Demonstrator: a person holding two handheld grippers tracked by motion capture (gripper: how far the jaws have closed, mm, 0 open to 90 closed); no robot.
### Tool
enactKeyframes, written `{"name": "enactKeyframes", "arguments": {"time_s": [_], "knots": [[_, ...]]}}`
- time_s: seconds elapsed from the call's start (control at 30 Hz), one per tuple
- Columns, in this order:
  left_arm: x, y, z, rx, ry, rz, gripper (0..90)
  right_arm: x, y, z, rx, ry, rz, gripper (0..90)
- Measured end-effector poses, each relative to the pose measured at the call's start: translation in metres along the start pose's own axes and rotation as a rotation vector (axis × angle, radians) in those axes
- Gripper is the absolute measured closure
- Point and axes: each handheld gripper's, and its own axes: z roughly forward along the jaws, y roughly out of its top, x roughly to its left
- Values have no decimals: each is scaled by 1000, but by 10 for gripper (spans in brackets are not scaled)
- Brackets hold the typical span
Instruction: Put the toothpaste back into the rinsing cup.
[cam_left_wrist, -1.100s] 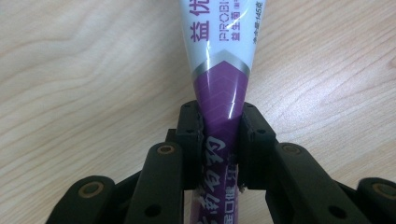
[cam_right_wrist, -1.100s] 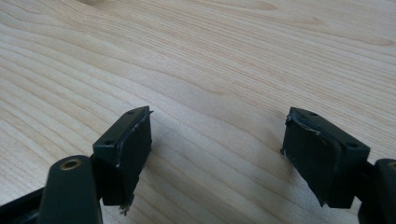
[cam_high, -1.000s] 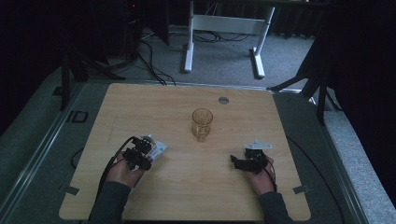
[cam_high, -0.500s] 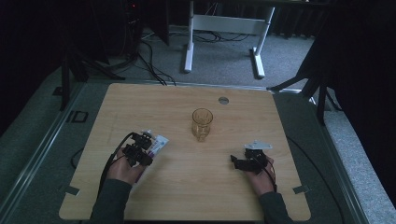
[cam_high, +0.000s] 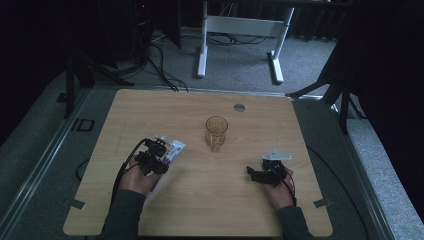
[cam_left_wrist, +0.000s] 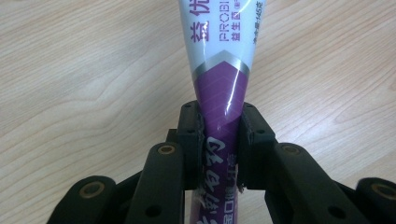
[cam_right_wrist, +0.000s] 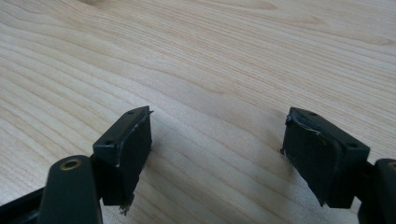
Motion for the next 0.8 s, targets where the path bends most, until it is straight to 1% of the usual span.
{"name": "enactKeyframes", "arguments": {"time_s": [0.17, 0.23, 0.33, 0.47, 0.8], "knots": [[-1, 3, -2, -22, -2, -4, 741, 0, 0, 0, 0, 0, 0, 235], [-2, 4, -2, -44, 2, -6, 741, 0, 0, 0, 0, 0, 0, 235], [-3, 6, -3, -58, -1, -8, 741, 0, 0, 0, 0, 0, 0, 235], [-4, 7, -1, -62, -12, -6, 741, 0, 0, 0, 0, 0, 0, 235], [-6, 10, 1, -85, -16, -3, 741, 0, 0, 0, 0, 0, 1, 235]]}}
